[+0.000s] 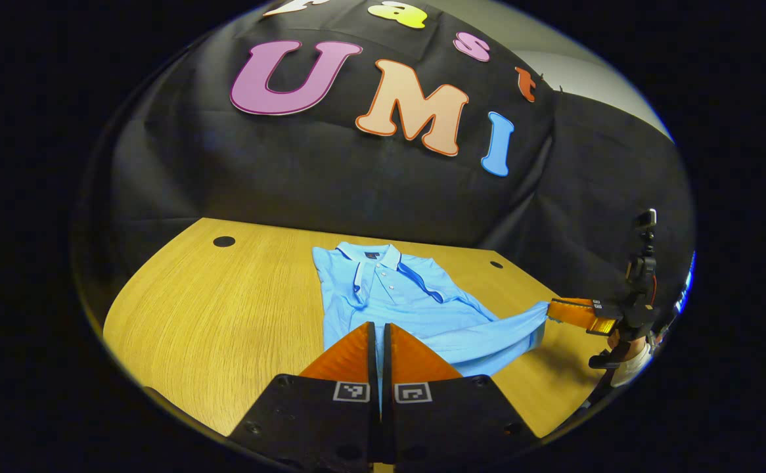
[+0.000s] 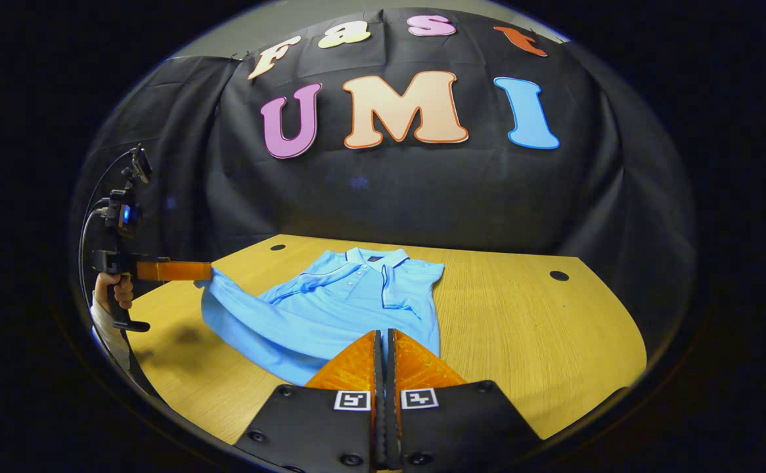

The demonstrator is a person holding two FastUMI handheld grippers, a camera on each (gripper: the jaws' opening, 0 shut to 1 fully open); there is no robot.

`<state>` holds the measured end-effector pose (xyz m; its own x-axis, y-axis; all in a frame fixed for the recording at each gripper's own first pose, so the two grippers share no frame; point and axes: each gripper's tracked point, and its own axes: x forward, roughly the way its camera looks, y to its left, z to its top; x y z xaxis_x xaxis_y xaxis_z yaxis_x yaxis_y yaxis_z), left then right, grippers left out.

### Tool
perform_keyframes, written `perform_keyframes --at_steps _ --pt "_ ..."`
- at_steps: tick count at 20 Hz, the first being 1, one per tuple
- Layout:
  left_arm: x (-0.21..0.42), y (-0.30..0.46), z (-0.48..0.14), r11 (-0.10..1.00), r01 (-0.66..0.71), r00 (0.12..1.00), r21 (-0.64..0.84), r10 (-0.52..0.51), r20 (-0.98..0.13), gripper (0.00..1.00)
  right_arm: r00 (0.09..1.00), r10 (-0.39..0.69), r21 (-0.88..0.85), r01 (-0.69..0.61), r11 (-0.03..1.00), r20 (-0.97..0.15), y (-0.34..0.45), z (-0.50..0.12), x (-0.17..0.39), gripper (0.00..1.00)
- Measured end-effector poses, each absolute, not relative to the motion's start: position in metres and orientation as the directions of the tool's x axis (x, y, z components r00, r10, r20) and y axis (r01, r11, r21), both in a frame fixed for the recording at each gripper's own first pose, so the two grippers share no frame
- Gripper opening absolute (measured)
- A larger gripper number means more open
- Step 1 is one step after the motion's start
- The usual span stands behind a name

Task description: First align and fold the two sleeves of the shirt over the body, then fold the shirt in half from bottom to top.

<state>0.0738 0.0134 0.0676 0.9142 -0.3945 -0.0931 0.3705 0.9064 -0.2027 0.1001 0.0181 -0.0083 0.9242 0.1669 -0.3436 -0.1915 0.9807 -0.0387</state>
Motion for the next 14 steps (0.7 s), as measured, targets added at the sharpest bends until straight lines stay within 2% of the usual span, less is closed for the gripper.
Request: perform_keyframes --at_steps 3,6,13,14 --pt "0.108 0.022 0.083 0.927 0.328 0.934 -0.179 -0.347 -0.084 0.00 0.917 0.176 -0.001 -0.189 0.982 -0.357 0.023 -0.002 0.133 0.03" --pt "0.140 0.021 0.090 0.933 0.308 0.940 -0.185 -0.329 -0.096 0.00 0.928 0.137 -0.049 -0.163 0.985 -0.346 0.017 0.005 0.169 0.02" --pt "0.211 0.031 0.093 0.959 0.255 0.955 -0.125 -0.270 -0.122 0.00 0.913 0.124 -0.025 -0.145 0.989 -0.388 0.017 -0.012 0.246 0.03" --pt "0.222 0.031 0.093 0.962 0.246 0.957 -0.120 -0.261 -0.127 0.00 0.910 0.120 -0.023 -0.141 0.990 -0.398 0.017 -0.015 0.259 0.00"
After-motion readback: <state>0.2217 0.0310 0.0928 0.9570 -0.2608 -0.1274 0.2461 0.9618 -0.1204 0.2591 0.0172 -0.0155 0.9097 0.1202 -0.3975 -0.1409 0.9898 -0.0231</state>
